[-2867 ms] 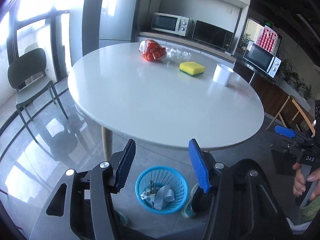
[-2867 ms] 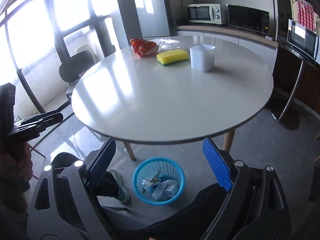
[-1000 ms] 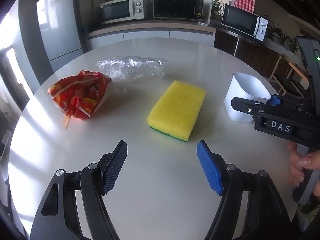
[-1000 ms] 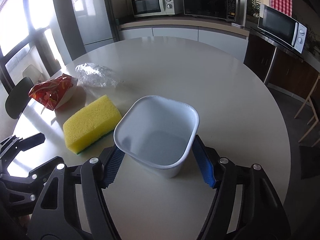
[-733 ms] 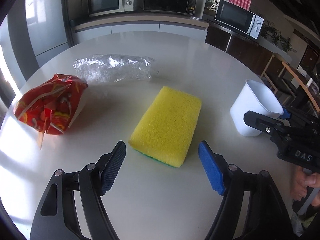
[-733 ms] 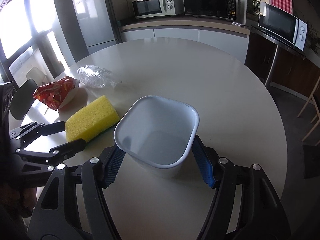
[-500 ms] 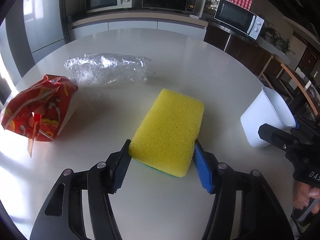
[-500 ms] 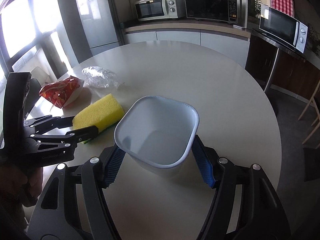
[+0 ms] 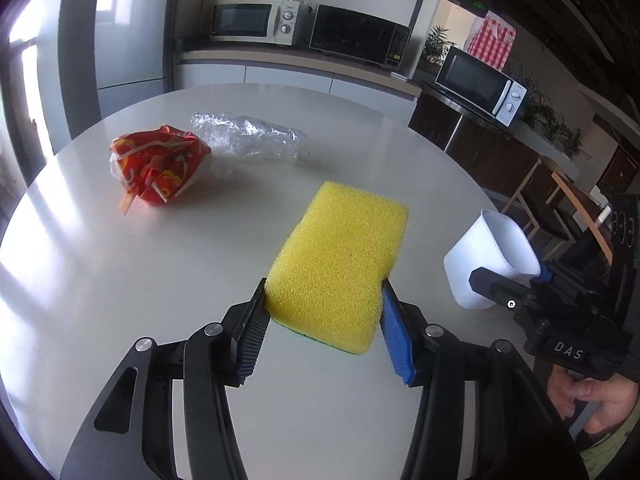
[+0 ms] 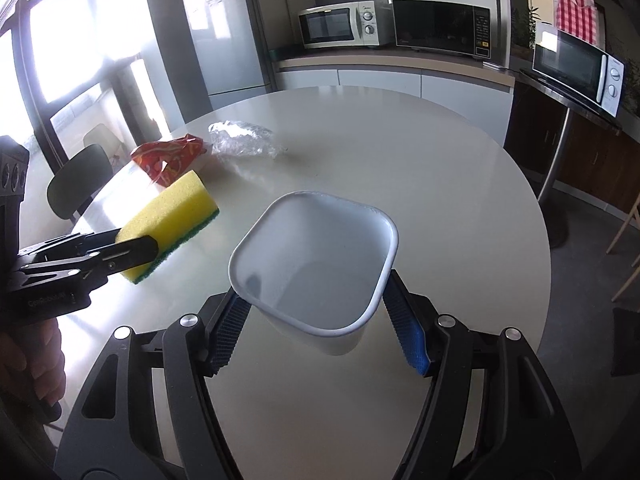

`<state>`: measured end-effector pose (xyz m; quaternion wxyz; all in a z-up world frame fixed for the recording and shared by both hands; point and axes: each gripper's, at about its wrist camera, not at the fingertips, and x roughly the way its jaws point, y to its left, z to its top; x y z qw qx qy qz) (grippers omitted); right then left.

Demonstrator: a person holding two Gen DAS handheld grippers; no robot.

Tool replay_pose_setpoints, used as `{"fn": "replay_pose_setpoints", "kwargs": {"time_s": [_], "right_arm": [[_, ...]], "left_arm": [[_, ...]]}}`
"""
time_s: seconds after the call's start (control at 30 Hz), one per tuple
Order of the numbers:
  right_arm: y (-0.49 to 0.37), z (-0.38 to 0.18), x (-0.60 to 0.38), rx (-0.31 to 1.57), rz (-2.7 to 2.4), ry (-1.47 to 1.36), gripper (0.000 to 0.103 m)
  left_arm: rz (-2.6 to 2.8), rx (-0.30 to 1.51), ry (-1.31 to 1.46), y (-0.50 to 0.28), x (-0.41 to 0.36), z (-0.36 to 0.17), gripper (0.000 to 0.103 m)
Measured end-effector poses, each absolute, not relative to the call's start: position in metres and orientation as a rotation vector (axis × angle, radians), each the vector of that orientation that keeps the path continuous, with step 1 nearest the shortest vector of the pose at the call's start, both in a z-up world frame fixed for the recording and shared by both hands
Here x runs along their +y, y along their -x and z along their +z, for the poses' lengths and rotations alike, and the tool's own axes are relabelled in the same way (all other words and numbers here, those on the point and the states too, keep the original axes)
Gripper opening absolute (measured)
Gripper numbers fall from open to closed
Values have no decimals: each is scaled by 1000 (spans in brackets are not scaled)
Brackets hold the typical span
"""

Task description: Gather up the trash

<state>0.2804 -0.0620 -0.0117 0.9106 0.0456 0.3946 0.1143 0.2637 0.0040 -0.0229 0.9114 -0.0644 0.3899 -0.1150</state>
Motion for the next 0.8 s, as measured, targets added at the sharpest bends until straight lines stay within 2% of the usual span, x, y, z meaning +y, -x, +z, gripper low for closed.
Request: {"fn": "replay_pose_setpoints", "kwargs": {"time_s": [0.3,0.8], "right_arm": [[-229,-9,-50,809,290,-47,63],[-142,-10,-21,792,422,4,63]], "left_arm": [[-178,755,191,-183,13,-20,51],[-83,697,226,-92,18,-26,51]]}}
